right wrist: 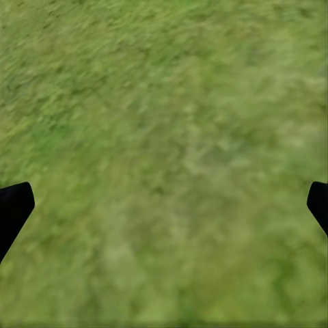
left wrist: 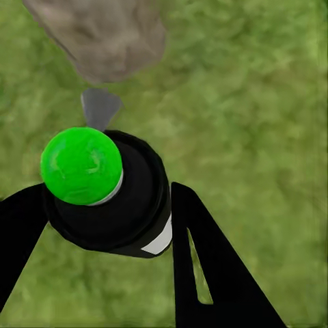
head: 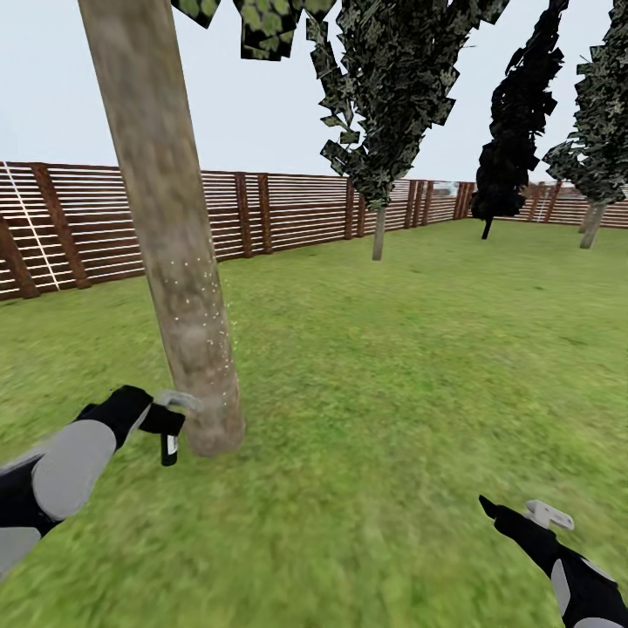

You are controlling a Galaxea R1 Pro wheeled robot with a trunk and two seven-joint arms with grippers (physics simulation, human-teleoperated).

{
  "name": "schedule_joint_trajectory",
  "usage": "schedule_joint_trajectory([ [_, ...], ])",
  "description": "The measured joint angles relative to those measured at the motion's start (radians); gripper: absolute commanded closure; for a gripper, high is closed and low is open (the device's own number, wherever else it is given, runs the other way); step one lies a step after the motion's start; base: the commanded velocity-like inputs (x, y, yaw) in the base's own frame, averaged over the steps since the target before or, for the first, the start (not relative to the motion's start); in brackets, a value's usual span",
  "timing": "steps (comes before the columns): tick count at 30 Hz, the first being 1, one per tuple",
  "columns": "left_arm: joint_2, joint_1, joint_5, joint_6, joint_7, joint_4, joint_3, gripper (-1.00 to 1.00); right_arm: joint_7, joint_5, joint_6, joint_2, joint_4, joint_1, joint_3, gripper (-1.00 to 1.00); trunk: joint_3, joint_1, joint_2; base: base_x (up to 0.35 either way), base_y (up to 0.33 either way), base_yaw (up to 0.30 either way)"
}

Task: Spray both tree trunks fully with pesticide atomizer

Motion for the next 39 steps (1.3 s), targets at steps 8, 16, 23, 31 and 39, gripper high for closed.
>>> schedule_joint_trajectory([
  [8, -0.060, 0.000, 0.031, 0.000, 0.004, 0.048, -0.002, 1.00, 0.000, 0.000, 0.000, 0.000, 0.000, 0.000, 0.000, -1.00, 0.000, 0.000, 0.000, 0.000, 0.000, 0.000],
  [16, -0.060, 0.110, 0.118, -0.113, 0.209, 0.049, -0.005, 1.00, 0.000, 0.000, 0.000, 0.000, 0.000, 0.000, 0.000, -1.00, 0.000, 0.000, 0.000, 0.000, 0.000, 0.000],
  [23, -0.059, 0.134, 0.133, -0.138, 0.224, 0.046, -0.003, 1.00, 0.000, 0.000, 0.000, 0.000, 0.000, 0.000, 0.000, -1.00, 0.000, 0.000, 0.000, 0.000, 0.000, 0.000],
  [31, -0.059, 0.135, 0.134, -0.139, 0.223, 0.045, -0.003, 1.00, 0.000, 0.000, 0.000, 0.000, 0.000, 0.000, 0.000, -1.00, 0.000, 0.000, 0.000, -0.227, 0.143, 0.000],
  [39, -0.059, 0.135, 0.147, -0.139, 0.223, 0.042, -0.002, 1.00, 0.000, 0.000, 0.000, 0.000, 0.000, 0.000, 0.000, -1.00, 0.000, 0.000, 0.000, -0.236, 0.148, 0.000],
])
